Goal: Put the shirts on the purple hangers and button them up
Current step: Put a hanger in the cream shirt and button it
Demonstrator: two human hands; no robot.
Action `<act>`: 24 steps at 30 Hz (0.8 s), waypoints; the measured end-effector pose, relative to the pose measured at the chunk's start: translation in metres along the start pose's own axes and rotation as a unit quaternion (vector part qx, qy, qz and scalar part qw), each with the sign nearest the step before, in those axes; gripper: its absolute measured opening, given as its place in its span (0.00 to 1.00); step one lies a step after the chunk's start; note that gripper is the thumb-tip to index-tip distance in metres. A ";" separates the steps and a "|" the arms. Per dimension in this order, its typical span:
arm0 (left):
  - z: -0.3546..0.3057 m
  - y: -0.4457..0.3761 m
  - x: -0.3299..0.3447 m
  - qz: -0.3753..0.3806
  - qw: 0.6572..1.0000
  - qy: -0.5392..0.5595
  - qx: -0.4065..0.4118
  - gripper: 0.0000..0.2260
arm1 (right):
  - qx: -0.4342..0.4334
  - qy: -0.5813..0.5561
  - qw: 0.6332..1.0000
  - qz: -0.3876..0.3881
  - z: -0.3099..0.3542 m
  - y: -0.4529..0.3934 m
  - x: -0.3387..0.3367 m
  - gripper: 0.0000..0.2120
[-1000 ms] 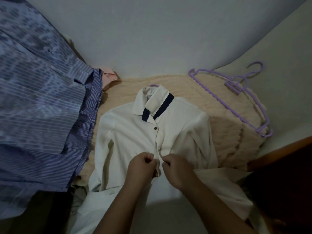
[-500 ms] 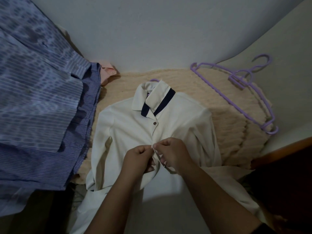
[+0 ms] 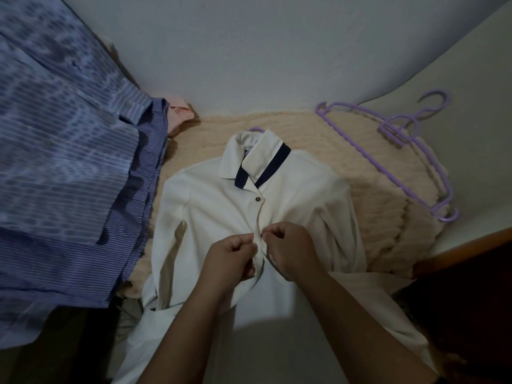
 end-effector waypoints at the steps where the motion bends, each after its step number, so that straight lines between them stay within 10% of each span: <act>1: -0.001 0.001 0.001 0.006 1.000 -0.005 0.005 0.10 | 0.005 -0.013 1.000 0.003 -0.001 -0.001 0.000 0.06; 24: -0.016 -0.010 -0.003 -0.021 0.991 -0.128 0.042 0.06 | -0.069 0.011 0.996 0.049 0.014 0.004 -0.007 0.09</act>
Point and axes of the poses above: each hand's wrist, its own y-axis away from the middle knuckle, its own x-axis out of the palm, z = x × y, the point moved 6 cm from there along -y, towards the middle knuckle, and after that the axes turned 6 degrees about z, right-handed, at the moved point
